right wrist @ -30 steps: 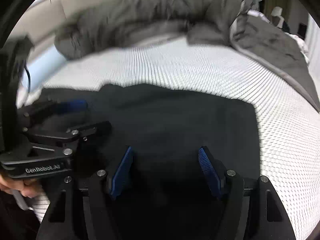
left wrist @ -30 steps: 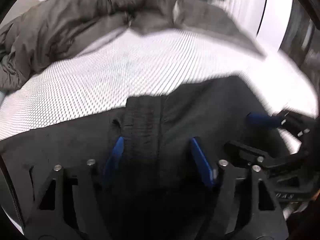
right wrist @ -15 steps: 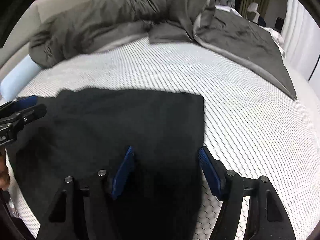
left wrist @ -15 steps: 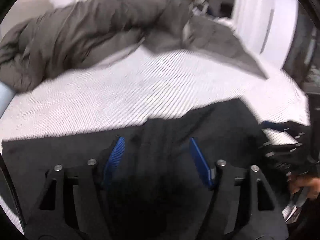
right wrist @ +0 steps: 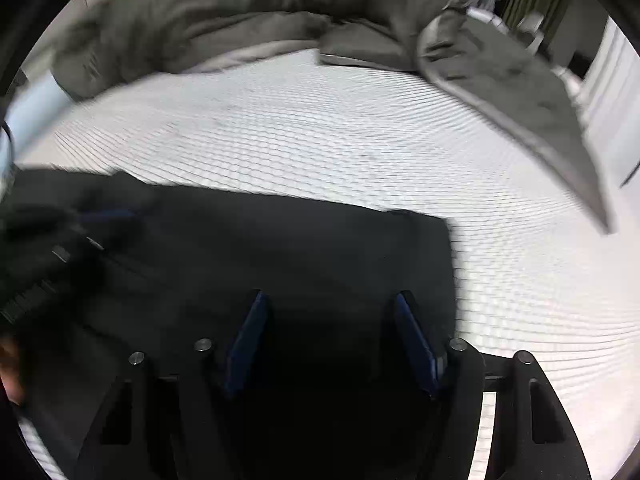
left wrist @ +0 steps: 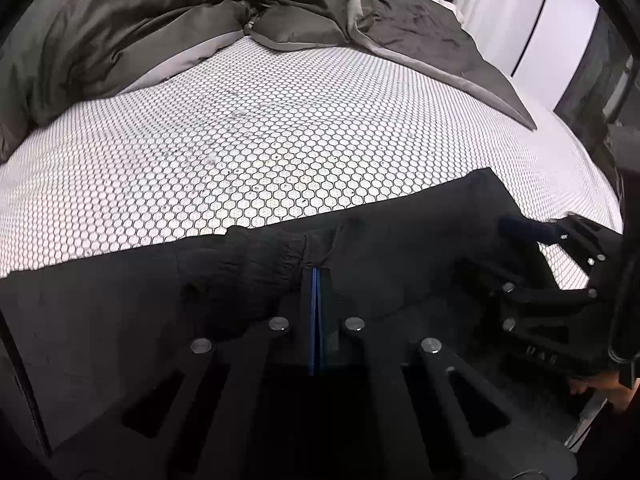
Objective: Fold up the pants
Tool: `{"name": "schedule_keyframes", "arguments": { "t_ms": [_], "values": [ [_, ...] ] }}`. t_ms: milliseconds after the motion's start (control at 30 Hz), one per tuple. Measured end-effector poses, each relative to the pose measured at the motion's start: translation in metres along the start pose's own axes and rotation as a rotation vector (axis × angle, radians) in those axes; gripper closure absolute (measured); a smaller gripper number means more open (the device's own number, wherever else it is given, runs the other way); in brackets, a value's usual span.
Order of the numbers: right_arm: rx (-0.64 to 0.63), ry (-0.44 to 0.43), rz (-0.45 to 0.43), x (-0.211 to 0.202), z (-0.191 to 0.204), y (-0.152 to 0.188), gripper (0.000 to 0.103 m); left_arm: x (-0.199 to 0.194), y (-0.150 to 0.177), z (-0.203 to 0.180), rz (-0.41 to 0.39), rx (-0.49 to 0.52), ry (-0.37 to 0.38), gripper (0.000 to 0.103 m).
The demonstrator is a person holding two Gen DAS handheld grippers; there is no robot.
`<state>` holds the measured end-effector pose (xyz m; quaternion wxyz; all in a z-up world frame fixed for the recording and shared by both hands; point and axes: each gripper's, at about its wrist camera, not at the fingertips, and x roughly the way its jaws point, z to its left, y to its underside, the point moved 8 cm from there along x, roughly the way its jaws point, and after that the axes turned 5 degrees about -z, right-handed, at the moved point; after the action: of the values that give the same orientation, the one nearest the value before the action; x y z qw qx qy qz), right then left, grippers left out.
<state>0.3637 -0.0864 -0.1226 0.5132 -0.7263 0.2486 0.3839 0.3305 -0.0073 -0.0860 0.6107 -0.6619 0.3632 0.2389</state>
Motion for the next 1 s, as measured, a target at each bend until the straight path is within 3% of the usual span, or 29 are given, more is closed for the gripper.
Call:
{"name": "schedule_keyframes", "arguments": {
  "t_ms": [67, 167, 200, 233, 300, 367, 433, 467, 567, 700, 800, 867, 933, 1000],
  "values": [
    [0.019, 0.031, -0.015, -0.007, -0.01, 0.001, 0.035, -0.006, 0.001, -0.002, -0.008, 0.017, -0.014, 0.102],
    [0.075, -0.046, -0.045, -0.03, -0.007, 0.003, 0.035, -0.034, 0.003, -0.011, -0.031, 0.065, -0.041, 0.098],
    [0.086, -0.101, -0.075, -0.043, -0.001, 0.003, 0.035, -0.044, 0.005, -0.015, -0.048, 0.091, -0.051, 0.085],
    [0.083, -0.135, -0.092, -0.052, 0.006, 0.005, 0.033, -0.056, 0.012, -0.021, -0.069, 0.123, -0.049, 0.054],
    [0.035, -0.212, -0.091, -0.064, 0.031, 0.018, 0.032, -0.074, 0.036, -0.035, -0.105, 0.179, -0.051, 0.022],
    [-0.037, -0.194, -0.072, -0.067, 0.045, 0.033, 0.031, -0.076, 0.053, -0.043, -0.093, 0.242, -0.071, 0.022],
    [-0.151, -0.135, -0.025, -0.057, 0.055, 0.054, 0.031, -0.067, 0.071, -0.037, -0.058, 0.297, -0.147, 0.019],
    [-0.167, -0.124, -0.023, -0.054, 0.053, 0.058, 0.028, -0.064, 0.077, -0.033, -0.051, 0.291, -0.143, 0.018],
    [-0.106, -0.078, -0.032, -0.063, 0.024, 0.066, 0.027, -0.073, 0.085, -0.021, -0.068, 0.194, -0.075, 0.018],
    [-0.068, 0.049, -0.083, -0.095, -0.005, 0.081, 0.026, -0.107, 0.091, -0.025, -0.142, 0.193, -0.069, 0.018],
    [-0.035, -0.09, -0.165, -0.123, 0.016, 0.091, 0.025, -0.118, 0.105, -0.044, -0.145, 0.204, 0.033, 0.018],
    [-0.045, -0.182, -0.153, -0.123, 0.039, 0.096, 0.025, -0.107, 0.119, -0.053, -0.094, 0.253, 0.029, 0.018],
    [-0.114, -0.139, -0.103, -0.111, 0.05, 0.104, 0.025, -0.098, 0.129, -0.049, -0.06, 0.281, -0.039, 0.018],
    [-0.112, -0.084, -0.079, -0.107, 0.043, 0.11, 0.022, -0.099, 0.135, -0.041, -0.062, 0.269, -0.051, 0.018]
  ]
}}
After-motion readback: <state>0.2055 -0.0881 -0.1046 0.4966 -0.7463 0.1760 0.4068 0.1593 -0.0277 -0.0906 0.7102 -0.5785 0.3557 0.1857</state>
